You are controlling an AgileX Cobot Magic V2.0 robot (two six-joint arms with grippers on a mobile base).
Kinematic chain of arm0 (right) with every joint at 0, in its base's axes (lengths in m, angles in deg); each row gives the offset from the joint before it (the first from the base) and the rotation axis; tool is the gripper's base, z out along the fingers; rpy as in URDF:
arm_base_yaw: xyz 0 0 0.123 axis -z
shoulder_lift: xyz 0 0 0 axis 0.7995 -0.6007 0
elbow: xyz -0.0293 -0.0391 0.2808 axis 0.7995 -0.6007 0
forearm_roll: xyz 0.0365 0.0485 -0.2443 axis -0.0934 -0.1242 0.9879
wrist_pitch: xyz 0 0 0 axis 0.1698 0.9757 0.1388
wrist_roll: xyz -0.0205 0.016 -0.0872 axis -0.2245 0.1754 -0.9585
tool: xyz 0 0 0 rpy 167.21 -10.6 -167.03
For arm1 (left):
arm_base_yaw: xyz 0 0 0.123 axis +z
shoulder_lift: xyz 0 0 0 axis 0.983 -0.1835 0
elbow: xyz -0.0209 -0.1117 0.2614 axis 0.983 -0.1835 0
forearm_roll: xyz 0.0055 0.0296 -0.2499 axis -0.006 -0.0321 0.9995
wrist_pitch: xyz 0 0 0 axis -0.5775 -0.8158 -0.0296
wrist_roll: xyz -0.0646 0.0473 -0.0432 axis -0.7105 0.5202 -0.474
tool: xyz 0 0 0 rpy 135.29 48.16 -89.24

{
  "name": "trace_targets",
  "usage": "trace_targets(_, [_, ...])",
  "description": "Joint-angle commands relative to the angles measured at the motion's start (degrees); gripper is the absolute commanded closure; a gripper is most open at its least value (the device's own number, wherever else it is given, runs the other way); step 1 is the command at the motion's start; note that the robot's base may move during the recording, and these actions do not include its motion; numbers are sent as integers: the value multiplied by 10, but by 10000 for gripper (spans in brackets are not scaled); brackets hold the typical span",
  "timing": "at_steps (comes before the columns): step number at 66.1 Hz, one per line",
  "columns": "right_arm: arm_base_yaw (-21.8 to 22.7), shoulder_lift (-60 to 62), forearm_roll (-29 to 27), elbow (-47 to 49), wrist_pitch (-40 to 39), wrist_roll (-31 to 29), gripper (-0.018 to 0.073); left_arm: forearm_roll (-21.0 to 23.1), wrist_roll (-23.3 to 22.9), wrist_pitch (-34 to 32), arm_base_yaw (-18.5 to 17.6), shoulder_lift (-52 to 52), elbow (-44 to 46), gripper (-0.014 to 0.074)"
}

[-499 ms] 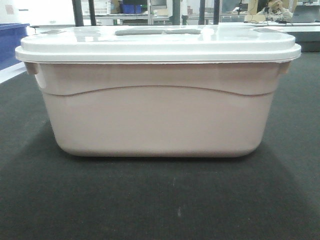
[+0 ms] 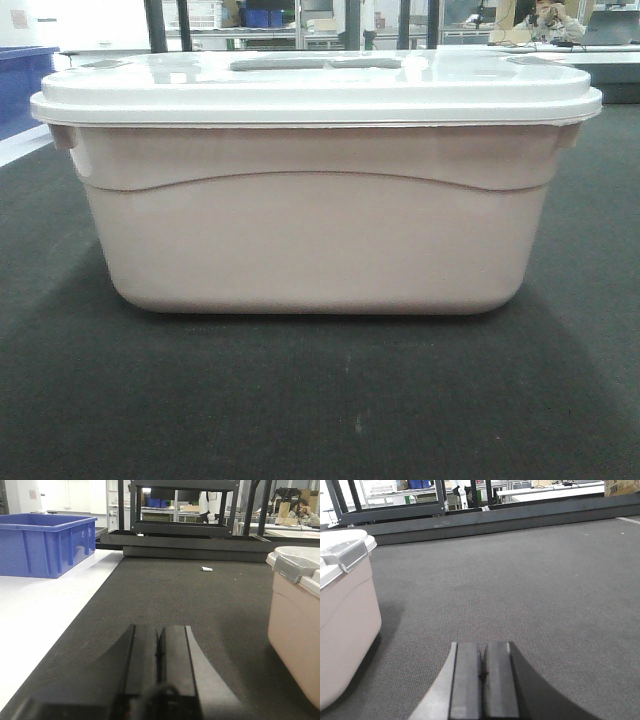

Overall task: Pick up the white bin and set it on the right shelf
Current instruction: 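Move both grippers to the lid handles at the bin's two ends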

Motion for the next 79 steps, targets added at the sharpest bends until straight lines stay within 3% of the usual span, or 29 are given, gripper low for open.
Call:
trace_targets(1, [3, 4, 6, 3, -53, -1, 482, 2, -6, -48, -1, 7, -12, 714])
trace_targets(28, [3, 4, 6, 3, -80, -1, 482, 2, -6, -56, -1, 7, -12, 714])
trace_targets(40, [3, 4, 9, 3, -76, -1, 482, 4, -6, -101, -1, 7, -10, 713])
trace_targets(52, [3, 4, 9, 39, -77, -1, 482, 4, -6, -102, -1, -9, 49, 713])
trace_targets(70, [3, -80, 9, 201, -35, -1, 473, 1, -6, 21, -1, -121, 247, 708])
trace_targets(79, [3, -178, 8, 281, -15, -1, 330, 17, -6, 85, -1, -209, 329, 670])
